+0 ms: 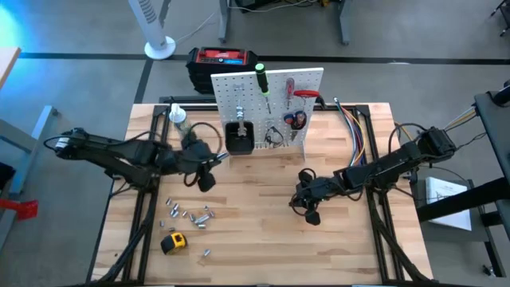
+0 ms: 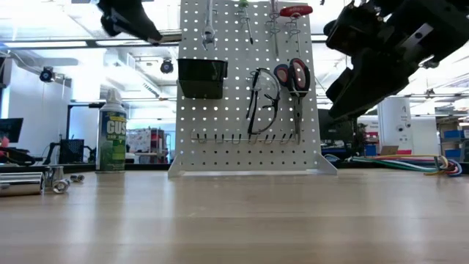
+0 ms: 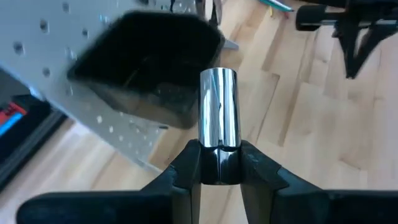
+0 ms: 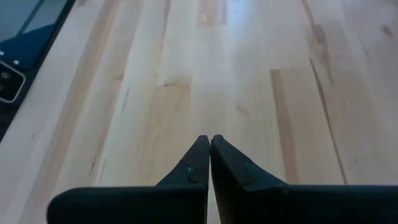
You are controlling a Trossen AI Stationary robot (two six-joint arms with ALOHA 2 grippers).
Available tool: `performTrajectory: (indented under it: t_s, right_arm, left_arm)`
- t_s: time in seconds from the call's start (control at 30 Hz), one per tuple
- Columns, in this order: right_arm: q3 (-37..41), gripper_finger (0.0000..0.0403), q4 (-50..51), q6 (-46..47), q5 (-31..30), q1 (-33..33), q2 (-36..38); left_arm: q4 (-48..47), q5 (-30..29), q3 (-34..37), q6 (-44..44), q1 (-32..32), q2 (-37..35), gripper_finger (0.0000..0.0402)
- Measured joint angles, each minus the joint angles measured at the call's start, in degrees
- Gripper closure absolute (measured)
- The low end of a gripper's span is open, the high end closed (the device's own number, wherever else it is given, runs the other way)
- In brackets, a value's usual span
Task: Hang tools onto peg board
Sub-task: Put the silver socket into the black bin on the pegboard
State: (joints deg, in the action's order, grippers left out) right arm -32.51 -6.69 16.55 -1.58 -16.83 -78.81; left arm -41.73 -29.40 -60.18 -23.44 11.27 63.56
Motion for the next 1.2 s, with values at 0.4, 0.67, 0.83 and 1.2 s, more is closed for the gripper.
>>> performTrajectory:
  t_s: [0.4,0.67,0.83,1.2]
  right_arm:
    - [0.0,0.0403,0.0,-0.1,0.0,-1.2,0.0]
    - [0.1,0.0403,0.5,-0.1,-0.1,-1.9,0.0]
    - [0.5,0.0403,0.5,-0.1,-0.1,-3.1,0.0]
    - [0.6,0.0403,0.2,0.5,-0.1,-3.2,0.0]
  left_arm:
    - [-11.6,2.7,-18.1,3.3,-7.6,9.6,0.0336]
    - [-12.7,9.0,-19.7,9.2,-13.3,13.3,0.032]
    - [-12.7,9.5,-19.5,10.3,-13.3,12.8,0.0272]
    - [-14.4,8.9,-18.6,6.3,-10.9,7.8,0.0198]
